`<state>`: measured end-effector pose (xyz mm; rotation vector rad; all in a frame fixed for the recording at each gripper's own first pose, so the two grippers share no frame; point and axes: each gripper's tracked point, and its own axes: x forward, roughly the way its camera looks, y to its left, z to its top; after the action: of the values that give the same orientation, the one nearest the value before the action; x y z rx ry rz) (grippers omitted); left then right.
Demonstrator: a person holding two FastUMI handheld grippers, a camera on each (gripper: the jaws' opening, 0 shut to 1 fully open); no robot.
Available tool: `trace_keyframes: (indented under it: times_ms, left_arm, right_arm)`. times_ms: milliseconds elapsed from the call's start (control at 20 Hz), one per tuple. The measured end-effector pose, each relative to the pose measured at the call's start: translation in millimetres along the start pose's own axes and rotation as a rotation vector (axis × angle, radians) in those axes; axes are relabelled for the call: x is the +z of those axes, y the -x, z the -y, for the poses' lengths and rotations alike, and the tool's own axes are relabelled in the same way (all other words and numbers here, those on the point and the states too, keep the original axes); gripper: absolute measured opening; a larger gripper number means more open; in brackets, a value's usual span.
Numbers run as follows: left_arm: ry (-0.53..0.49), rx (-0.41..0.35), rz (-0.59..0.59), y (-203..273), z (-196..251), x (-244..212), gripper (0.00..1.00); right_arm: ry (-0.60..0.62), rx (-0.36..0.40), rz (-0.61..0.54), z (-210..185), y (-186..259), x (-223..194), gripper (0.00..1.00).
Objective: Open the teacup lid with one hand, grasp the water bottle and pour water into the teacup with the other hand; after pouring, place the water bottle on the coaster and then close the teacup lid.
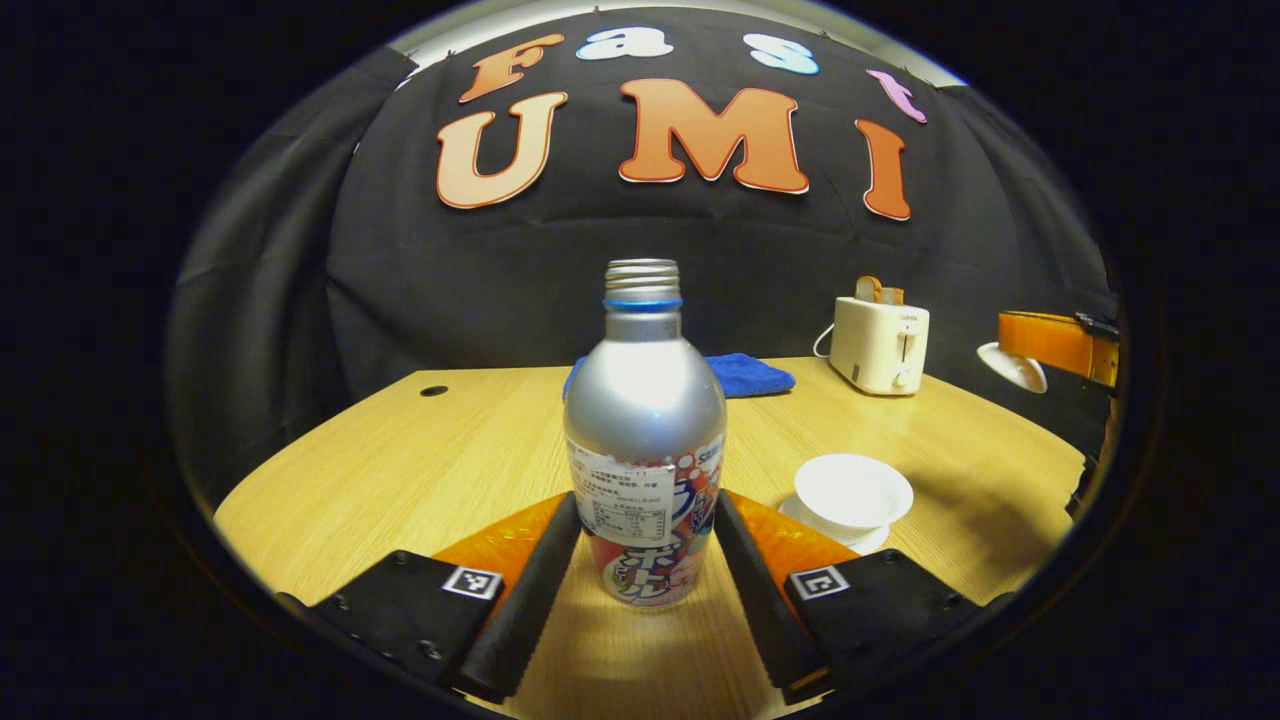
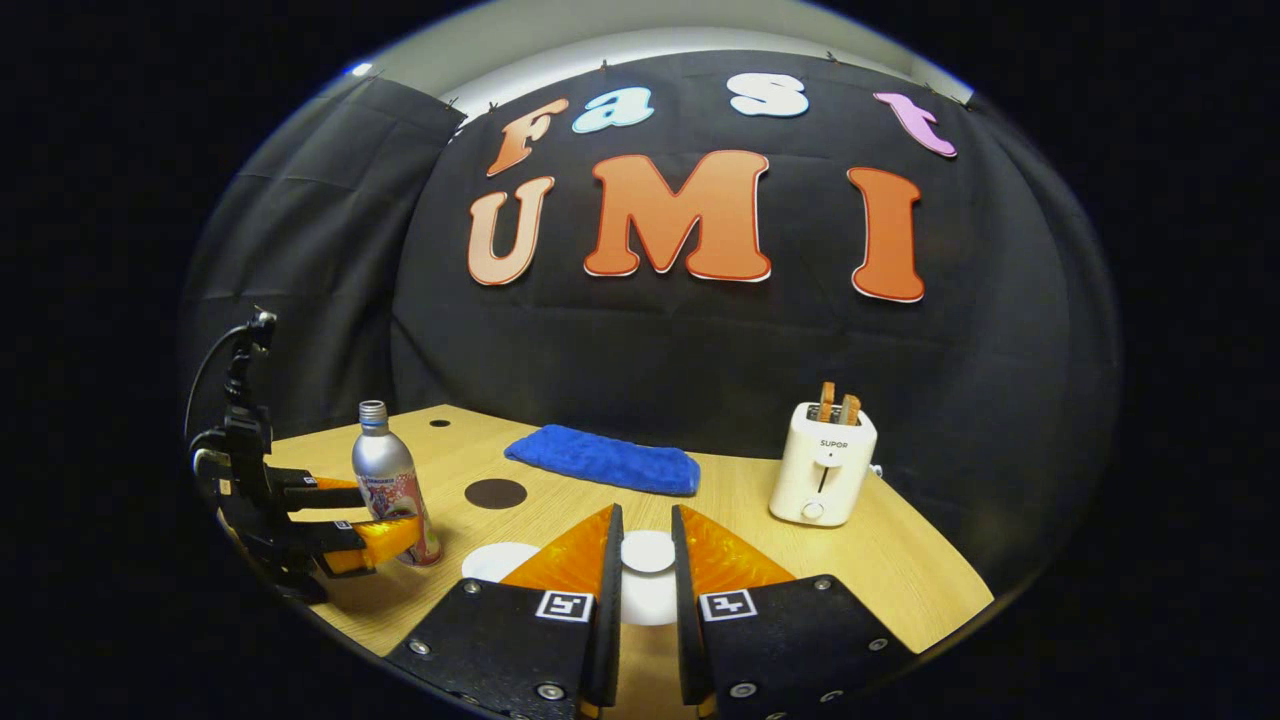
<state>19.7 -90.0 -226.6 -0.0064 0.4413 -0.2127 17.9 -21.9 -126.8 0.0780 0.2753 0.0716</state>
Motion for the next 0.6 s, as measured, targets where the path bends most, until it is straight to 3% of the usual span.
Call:
trace_keyframes:
  times_ms: [100,150,200,600]
  left_arm:
    - [0.005,0.016,0.007,0.7,0.7,-1.0,0.84]
    - [-0.015,0.024,0.006,0.2,-0.5,1.2,0.86]
    - [-0.046,0.049,0.008,0.4,-5.0,2.5,0.82]
    - [-0.446,0.192,0.044,-6.0,-25.4,30.8,0.84]
  right_arm:
    - [-0.003,-0.018,0.002,9.1,5.7,0.3,0.24]
    - [-0.001,-0.027,0.003,13.8,7.2,0.0,0.25]
    - [-0.003,-0.032,0.006,16.0,10.1,0.0,0.25]
    - [-0.013,-0.057,0.037,31.6,22.2,7.9,0.24]
